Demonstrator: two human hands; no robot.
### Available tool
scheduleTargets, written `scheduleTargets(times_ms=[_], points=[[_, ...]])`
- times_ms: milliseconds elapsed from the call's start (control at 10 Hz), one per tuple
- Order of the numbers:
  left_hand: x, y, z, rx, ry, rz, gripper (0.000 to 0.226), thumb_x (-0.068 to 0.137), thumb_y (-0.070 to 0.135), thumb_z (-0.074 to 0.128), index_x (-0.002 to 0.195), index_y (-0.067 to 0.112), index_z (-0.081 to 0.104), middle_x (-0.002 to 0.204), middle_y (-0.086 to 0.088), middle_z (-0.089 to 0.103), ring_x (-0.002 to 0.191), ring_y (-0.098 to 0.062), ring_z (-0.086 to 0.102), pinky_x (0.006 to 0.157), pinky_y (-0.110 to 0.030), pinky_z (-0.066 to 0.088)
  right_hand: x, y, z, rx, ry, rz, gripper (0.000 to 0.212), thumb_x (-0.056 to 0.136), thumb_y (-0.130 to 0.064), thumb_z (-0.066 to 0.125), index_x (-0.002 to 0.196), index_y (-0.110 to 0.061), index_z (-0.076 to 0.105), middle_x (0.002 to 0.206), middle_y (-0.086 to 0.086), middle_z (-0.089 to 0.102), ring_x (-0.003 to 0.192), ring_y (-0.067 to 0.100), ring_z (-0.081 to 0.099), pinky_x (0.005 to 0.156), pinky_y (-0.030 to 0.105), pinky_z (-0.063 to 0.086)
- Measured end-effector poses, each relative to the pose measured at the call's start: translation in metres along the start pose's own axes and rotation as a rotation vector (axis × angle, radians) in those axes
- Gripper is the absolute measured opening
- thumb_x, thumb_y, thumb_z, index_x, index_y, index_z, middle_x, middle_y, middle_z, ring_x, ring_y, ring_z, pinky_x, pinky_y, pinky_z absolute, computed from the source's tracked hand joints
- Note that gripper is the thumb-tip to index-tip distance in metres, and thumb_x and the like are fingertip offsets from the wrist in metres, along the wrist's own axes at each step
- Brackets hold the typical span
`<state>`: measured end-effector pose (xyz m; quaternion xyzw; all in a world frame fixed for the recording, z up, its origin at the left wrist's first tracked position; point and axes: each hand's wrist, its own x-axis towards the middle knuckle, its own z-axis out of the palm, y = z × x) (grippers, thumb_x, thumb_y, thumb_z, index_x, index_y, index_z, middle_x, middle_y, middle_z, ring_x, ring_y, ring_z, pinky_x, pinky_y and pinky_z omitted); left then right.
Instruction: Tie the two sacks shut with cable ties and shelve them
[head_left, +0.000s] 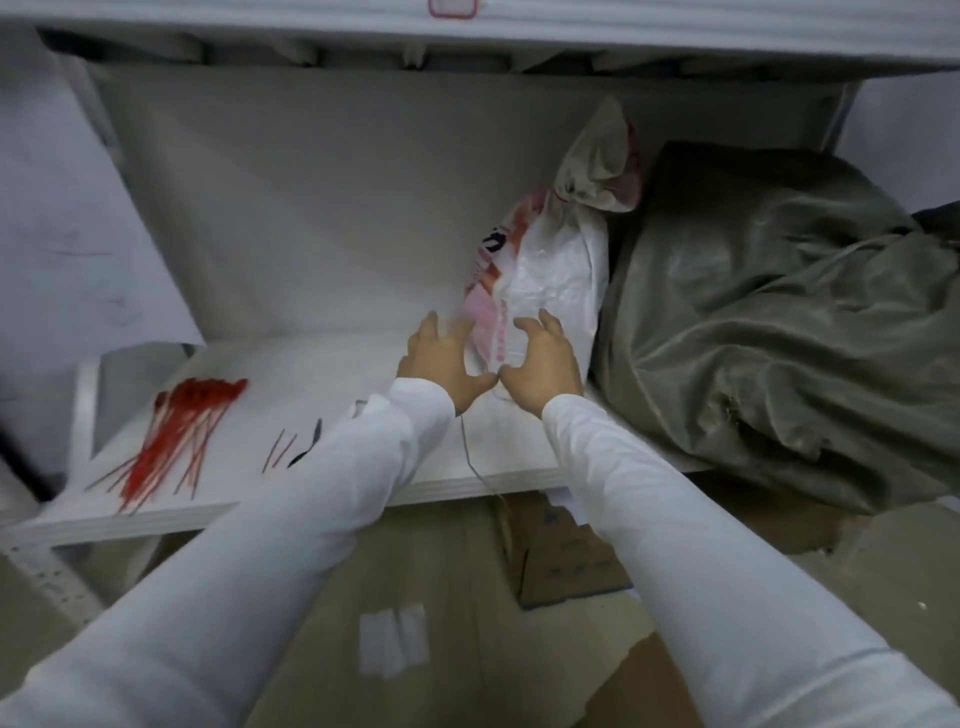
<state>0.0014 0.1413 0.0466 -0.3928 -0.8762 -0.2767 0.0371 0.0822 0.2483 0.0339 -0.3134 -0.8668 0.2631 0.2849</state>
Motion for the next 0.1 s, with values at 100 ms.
scheduleTargets(times_ms=[100], points=[[-0.0312,-0.0191,-0.0362,0.022,0.030,-0.025,0.075,0.081,0.043,0.068,0.145,0.029,0.032,0.159,-0.011,0.008,0.145,-0.030,0.016,0.114,-0.043,0.028,-0.0229,-0.0333,0.0059,0.008,-0.020,-0.068,0.060,0.083,-0.012,0.067,0.140,-0.017,0.048,0.158,0.006,0.027,0.139,0.027,0.036,0.110,0.031,0.032]])
